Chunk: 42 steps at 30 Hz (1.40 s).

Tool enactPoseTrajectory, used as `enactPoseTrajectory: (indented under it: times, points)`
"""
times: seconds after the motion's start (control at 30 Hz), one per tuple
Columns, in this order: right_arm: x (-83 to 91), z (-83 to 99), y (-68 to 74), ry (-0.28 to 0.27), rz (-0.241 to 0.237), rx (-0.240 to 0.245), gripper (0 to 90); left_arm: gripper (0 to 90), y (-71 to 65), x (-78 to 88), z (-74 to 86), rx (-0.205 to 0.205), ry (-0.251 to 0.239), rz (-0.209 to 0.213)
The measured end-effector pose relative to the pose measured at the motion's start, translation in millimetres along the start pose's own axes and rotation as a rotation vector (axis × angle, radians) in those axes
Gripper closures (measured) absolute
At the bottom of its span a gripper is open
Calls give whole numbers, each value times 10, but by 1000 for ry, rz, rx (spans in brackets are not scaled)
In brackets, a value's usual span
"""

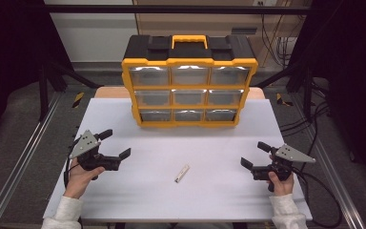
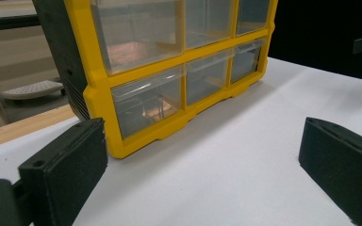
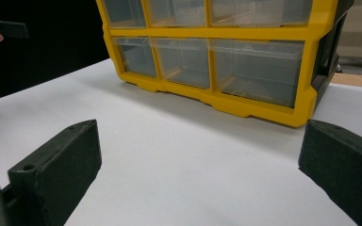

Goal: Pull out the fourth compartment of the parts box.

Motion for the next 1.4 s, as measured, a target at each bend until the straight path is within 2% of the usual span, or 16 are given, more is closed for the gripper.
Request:
enactPoseTrajectory:
  times: [0.5,1.4]
  points:
    - [-5,7,2,1,-4,3,2,17,-18,-92,-94,-46,15,21]
    - [-8,16,-3,6,-1,10,2,12,-21,-339,-257,-167,65,38]
Point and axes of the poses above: each handheld gripper's, and its own axes: x roughly backward along the jaws, z roughly out of its underside, y roughly to its left, the point moved 9 cm from there along -x, roughly forward along the jaws, and after that the axes turned 15 degrees about -y, right-handed, at the moved point
